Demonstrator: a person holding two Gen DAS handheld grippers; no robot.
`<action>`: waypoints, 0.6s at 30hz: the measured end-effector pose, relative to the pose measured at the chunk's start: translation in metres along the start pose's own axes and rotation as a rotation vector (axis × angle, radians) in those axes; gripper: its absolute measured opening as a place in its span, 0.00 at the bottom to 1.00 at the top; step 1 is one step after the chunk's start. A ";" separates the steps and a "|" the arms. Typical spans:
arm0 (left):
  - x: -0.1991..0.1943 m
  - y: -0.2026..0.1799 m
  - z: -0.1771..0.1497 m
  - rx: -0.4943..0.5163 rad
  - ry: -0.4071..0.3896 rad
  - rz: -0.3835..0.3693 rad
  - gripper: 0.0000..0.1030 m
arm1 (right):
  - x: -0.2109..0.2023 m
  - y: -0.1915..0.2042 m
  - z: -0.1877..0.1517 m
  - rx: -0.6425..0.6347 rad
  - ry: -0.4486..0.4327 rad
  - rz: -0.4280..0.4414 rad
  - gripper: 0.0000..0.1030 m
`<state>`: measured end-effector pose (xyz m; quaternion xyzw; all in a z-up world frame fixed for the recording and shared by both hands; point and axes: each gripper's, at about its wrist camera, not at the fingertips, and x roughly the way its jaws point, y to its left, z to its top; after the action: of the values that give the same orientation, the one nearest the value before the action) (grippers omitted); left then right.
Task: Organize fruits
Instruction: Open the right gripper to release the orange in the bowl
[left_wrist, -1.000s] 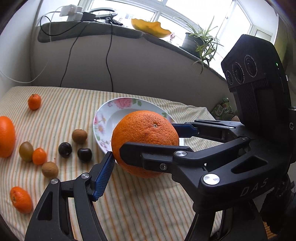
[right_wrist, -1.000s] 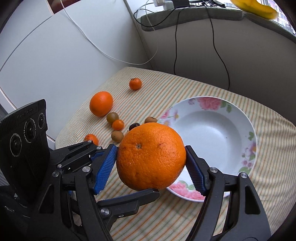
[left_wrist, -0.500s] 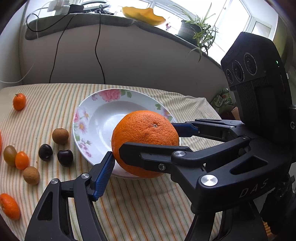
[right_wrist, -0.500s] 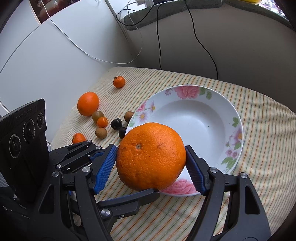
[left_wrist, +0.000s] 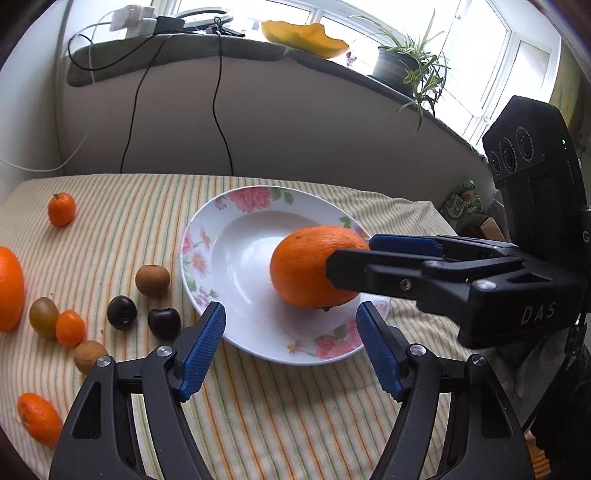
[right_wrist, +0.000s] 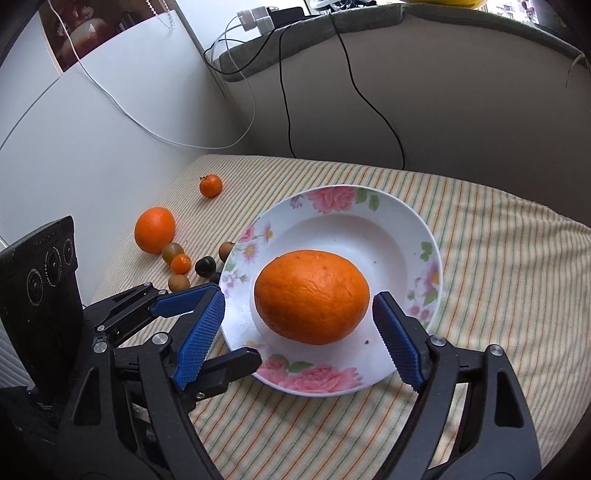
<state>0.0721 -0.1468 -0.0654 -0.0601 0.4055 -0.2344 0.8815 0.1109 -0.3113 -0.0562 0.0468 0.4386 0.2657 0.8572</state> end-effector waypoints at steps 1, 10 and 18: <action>-0.001 0.001 -0.001 -0.002 0.000 0.000 0.71 | -0.003 -0.002 0.000 0.008 -0.009 -0.002 0.83; -0.013 0.003 -0.006 0.005 -0.026 0.010 0.71 | -0.021 -0.009 -0.002 0.050 -0.063 -0.011 0.83; -0.023 0.009 -0.011 -0.006 -0.041 0.016 0.71 | -0.024 0.003 -0.005 0.027 -0.083 -0.013 0.83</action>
<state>0.0541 -0.1273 -0.0593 -0.0642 0.3885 -0.2247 0.8913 0.0947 -0.3213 -0.0406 0.0665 0.4065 0.2521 0.8757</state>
